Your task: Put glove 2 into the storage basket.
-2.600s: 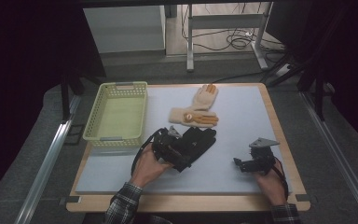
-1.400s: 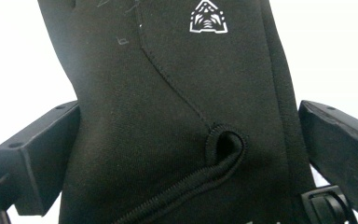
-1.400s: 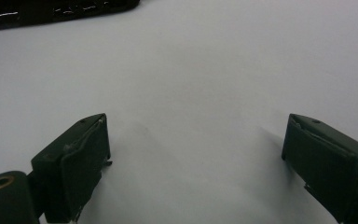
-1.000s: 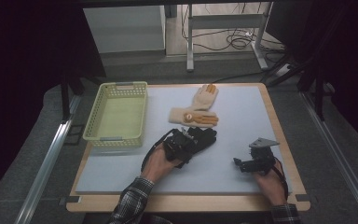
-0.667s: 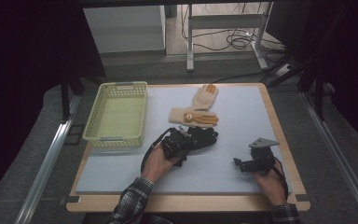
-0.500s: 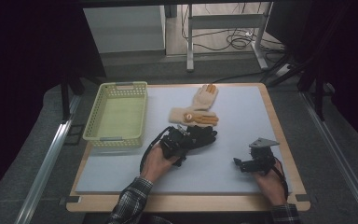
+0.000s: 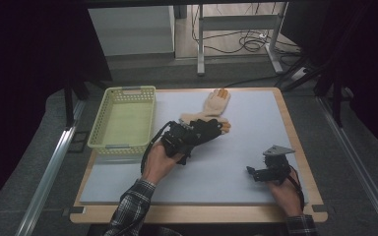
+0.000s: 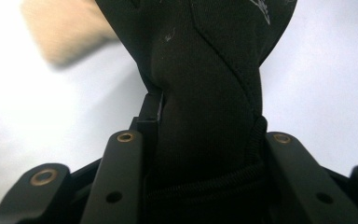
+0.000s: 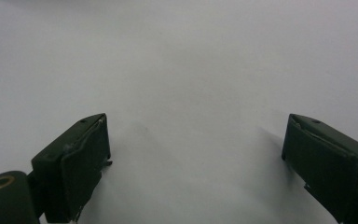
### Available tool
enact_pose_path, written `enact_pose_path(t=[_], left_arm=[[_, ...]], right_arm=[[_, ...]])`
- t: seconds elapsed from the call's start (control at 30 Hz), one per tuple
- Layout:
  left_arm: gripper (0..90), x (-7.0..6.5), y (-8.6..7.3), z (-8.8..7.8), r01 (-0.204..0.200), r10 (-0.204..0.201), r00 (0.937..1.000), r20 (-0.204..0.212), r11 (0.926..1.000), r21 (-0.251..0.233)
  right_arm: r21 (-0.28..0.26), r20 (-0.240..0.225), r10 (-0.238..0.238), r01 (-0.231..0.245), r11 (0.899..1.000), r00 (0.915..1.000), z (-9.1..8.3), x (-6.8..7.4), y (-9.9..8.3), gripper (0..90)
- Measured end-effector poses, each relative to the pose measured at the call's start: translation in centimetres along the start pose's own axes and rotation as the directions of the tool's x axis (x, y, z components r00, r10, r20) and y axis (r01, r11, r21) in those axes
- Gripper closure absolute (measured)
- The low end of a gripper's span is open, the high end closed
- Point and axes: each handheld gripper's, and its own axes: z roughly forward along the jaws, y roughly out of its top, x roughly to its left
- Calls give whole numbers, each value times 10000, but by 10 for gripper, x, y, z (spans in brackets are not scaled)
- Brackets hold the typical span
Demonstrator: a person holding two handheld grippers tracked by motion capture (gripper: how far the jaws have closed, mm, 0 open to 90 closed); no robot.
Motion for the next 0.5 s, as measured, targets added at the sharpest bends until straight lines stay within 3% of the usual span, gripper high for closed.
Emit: enact_pose_path(t=[0.33, 0.47, 0.5], left_arm=[[632, 28, 12, -30, 521, -541, 9963, -675, 9982, -312], [631, 42, 13, -40, 867, -906, 9913, -955, 9952, -446], [631, 50, 13, -46, 1025, -1077, 9868, -1207, 9936, -484]], right_arm=[[-12, 5, -23, 23, 10000, 10000, 0, 0, 0, 73], [-16, 7, -24, 24, 10000, 10000, 0, 0, 0, 73], [-37, 5, -16, 16, 10000, 10000, 0, 0, 0, 73]])
